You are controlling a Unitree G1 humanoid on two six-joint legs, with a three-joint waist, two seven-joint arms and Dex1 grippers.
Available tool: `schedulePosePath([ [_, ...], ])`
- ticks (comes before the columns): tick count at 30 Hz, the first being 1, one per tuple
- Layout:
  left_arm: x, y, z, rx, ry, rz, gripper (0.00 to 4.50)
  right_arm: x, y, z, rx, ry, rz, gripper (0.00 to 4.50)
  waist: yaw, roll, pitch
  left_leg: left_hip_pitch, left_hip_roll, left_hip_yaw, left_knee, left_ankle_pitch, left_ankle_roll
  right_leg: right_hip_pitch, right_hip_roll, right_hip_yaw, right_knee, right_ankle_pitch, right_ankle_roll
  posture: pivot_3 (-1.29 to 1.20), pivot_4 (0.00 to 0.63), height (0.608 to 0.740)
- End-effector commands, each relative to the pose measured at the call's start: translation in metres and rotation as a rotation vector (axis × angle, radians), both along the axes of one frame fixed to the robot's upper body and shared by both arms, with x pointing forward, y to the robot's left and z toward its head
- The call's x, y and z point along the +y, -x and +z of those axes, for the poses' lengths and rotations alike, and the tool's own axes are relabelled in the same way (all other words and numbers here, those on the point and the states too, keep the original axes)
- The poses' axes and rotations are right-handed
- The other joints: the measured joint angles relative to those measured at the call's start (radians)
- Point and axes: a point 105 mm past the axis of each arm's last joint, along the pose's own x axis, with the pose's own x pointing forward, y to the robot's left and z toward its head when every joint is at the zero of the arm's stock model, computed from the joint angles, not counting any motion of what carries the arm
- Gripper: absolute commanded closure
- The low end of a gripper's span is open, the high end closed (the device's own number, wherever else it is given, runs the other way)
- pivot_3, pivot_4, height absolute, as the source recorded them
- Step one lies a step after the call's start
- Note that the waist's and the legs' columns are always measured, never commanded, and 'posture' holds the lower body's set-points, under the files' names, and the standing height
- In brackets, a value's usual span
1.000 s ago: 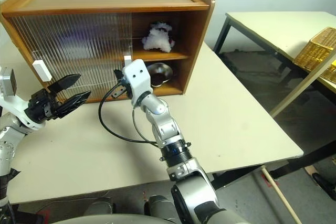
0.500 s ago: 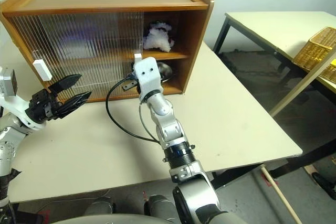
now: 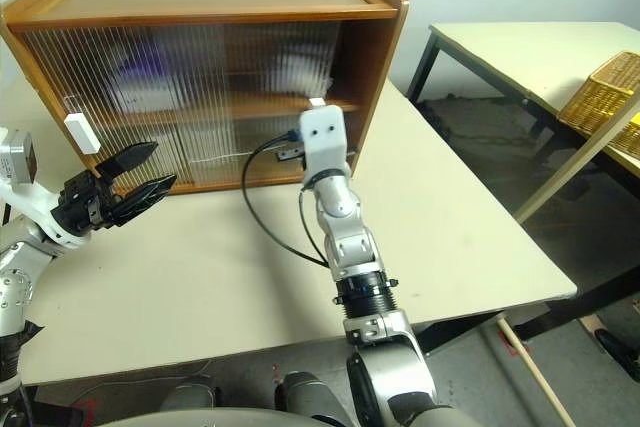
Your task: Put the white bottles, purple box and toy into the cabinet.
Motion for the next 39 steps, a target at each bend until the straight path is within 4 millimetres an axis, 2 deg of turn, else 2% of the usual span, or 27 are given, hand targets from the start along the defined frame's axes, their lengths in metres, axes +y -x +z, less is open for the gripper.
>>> schedulePosePath([
  [1, -0.004, -0.001, -0.003, 0.009, -0.009, -0.019, 0.00, -0.023, -0.007, 0.000, 0.006, -0.020, -0.090, 4.48, -0.002, 0.000, 0.000, 0.000, 0.000, 0.000, 0.000, 0.000, 0.000, 0.000, 0.000, 0.000, 0.000, 0.000, 0.000, -0.01, 0.017, 0.740],
  [7, -0.005, -0.003, -0.002, 0.007, -0.010, -0.025, 0.00, -0.041, -0.009, 0.004, -0.020, -0.007, -0.163, 4.48, -0.009, 0.000, 0.000, 0.000, 0.000, 0.000, -0.002, 0.000, 0.000, -0.002, 0.000, 0.000, 0.000, 0.000, 0.002, -0.02, 0.013, 0.740],
  [14, -0.005, -0.004, -0.001, 0.003, -0.011, -0.030, 0.00, -0.045, -0.010, 0.003, -0.029, -0.005, -0.180, 4.48, -0.009, 0.001, 0.000, -0.001, 0.000, 0.000, -0.001, 0.000, 0.000, -0.001, 0.000, 0.000, 0.000, 0.000, 0.005, -0.02, 0.002, 0.740],
  [19, -0.005, -0.005, -0.001, 0.001, -0.012, -0.030, 0.00, -0.030, -0.009, 0.000, -0.012, -0.024, -0.088, 4.48, -0.010, 0.001, -0.001, -0.001, 0.000, 0.000, -0.001, 0.000, 0.000, -0.001, 0.000, 0.000, 0.000, 0.000, 0.006, -0.02, 0.000, 0.740],
  [23, -0.005, -0.005, -0.001, 0.001, -0.011, -0.031, 0.00, -0.010, 0.003, -0.002, -0.032, 0.011, 0.013, 4.48, -0.016, 0.001, -0.001, -0.001, 0.000, 0.000, -0.001, 0.000, 0.001, -0.001, 0.000, 0.000, 0.000, 0.000, 0.007, -0.02, 0.001, 0.740],
  [28, -0.006, -0.005, -0.001, 0.001, -0.010, -0.031, 0.00, -0.001, 0.016, -0.008, -0.026, 0.030, 0.076, 4.48, -0.016, 0.001, -0.001, -0.001, -0.001, 0.001, -0.001, 0.000, 0.001, -0.001, 0.001, 0.000, 0.000, 0.000, 0.007, -0.02, 0.003, 0.740],
  [31, -0.006, -0.004, -0.002, 0.002, -0.009, -0.028, 0.00, -0.007, 0.025, -0.016, -0.017, 0.054, 0.098, 4.48, -0.016, 0.001, -0.001, -0.001, -0.001, 0.001, 0.000, 0.000, 0.001, 0.000, 0.000, 0.000, -0.001, -0.001, 0.009, -0.02, 0.006, 0.740],
  [34, -0.004, -0.004, -0.003, 0.005, -0.006, -0.020, 0.00, -0.026, 0.032, -0.032, 0.033, 0.027, 0.070, 4.48, -0.015, 0.001, -0.001, 0.000, -0.001, 0.001, 0.002, 0.000, 0.001, 0.002, 0.000, 0.000, -0.001, -0.003, 0.014, -0.02, 0.007, 0.740],
  [37, -0.003, -0.005, -0.005, 0.008, -0.002, -0.009, 0.00, -0.047, 0.040, -0.048, 0.081, 0.003, 0.069, 3.87, -0.013, 0.001, -0.001, 0.001, -0.001, 0.001, 0.003, 0.001, 0.001, 0.003, 0.000, 0.000, -0.001, -0.003, 0.015, -0.02, 0.007, 0.740],
  [39, -0.002, -0.005, -0.006, 0.011, 0.002, -0.001, 0.00, -0.062, 0.044, -0.054, 0.098, -0.034, 0.065, 3.16, -0.014, 0.001, -0.001, 0.001, -0.002, 0.001, 0.003, 0.001, 0.001, 0.004, 0.000, 0.000, -0.001, -0.003, 0.015, -0.02, 0.006, 0.740],
])
